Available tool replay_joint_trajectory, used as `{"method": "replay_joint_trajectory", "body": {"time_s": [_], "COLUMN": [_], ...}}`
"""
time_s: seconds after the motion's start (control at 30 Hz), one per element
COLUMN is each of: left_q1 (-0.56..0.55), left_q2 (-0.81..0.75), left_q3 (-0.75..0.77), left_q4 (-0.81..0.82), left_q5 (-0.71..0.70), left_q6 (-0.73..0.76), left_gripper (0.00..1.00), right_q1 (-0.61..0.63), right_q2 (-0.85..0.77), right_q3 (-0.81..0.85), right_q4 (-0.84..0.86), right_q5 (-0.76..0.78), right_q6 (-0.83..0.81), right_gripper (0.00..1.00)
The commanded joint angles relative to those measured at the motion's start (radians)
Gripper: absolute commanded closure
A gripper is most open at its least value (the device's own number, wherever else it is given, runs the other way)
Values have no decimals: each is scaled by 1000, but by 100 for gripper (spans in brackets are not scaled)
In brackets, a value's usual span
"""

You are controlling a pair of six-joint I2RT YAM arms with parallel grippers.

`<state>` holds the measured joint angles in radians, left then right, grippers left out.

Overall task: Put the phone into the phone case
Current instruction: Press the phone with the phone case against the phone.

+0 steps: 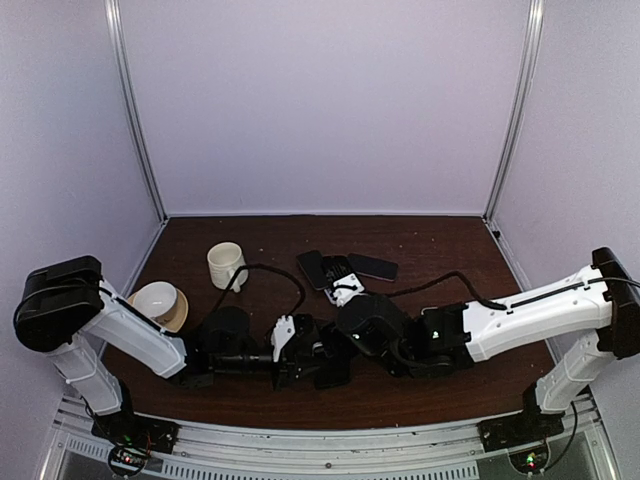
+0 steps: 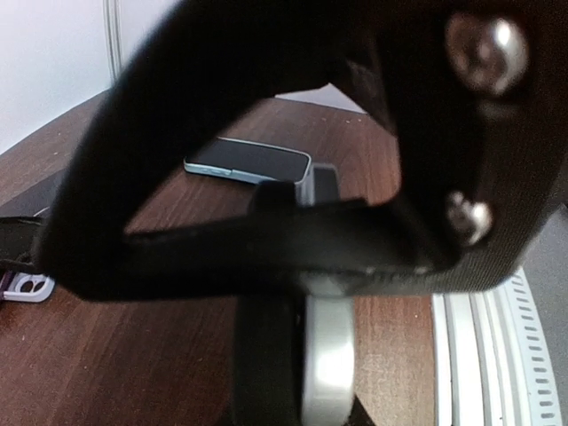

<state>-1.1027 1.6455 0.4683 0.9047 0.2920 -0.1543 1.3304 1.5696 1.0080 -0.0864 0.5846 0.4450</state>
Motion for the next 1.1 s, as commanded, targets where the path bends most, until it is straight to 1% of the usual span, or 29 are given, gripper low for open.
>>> {"method": "replay_joint_trajectory", "body": {"time_s": [0.0, 0.07, 0.1, 0.17, 0.37, 0.4, 0.47, 0.53, 0.57, 0.7, 0.77, 0.83, 0.93, 1.0, 1.07], "left_q1": [-6, -6, -6, -6, -6, -6, -6, -5, -5, -6, -6, -6, -6, -6, -6], "left_q2": [-28, -36, -38, -40, -43, -45, -51, -54, -55, -58, -61, -65, -68, -66, -59], "left_q3": [25, 29, 32, 41, 34, 32, 26, 16, 13, 15, 15, 14, 21, 30, 33], "left_q4": [52, 47, 42, 22, 23, 22, 17, 21, 21, 3, -6, -5, -22, -44, -48], "left_q5": [21, 27, 31, 37, 37, 39, 39, 38, 38, 47, 52, 54, 83, 107, 113], "left_q6": [12, 12, 12, 17, 17, 19, 22, 26, 30, 45, 53, 59, 82, 93, 93], "left_gripper": [73, 68, 68, 75, 76, 78, 88, 98, 100, 100, 100, 100, 100, 100, 100], "right_q1": [9, 9, 9, 10, 8, 8, 3, -12, -26, -115, -153, -181, -221, -245, -269], "right_q2": [26, 24, 26, 32, 43, 39, 11, -44, -77, -201, -260, -325, -413, -438, -428], "right_q3": [-56, -68, -70, -68, -46, -42, -33, -34, -39, -72, -107, -180, -304, -364, -390], "right_q4": [-47, -36, -34, -38, -62, -71, -90, -97, -95, -106, -100, -57, 69, 162, 218], "right_q5": [7, 6, 7, 9, -7, -16, -47, -133, -209, -587, -710, -775, -824, -861, -940], "right_q6": [4, 6, 7, 5, -18, -28, -58, -117, -154, -267, -314, -369, -459, -493, -498], "right_gripper": [22, 22, 22, 22, 21, 20, 18, 15, 13, 10, 9, 9, 5, 3, 3]}}
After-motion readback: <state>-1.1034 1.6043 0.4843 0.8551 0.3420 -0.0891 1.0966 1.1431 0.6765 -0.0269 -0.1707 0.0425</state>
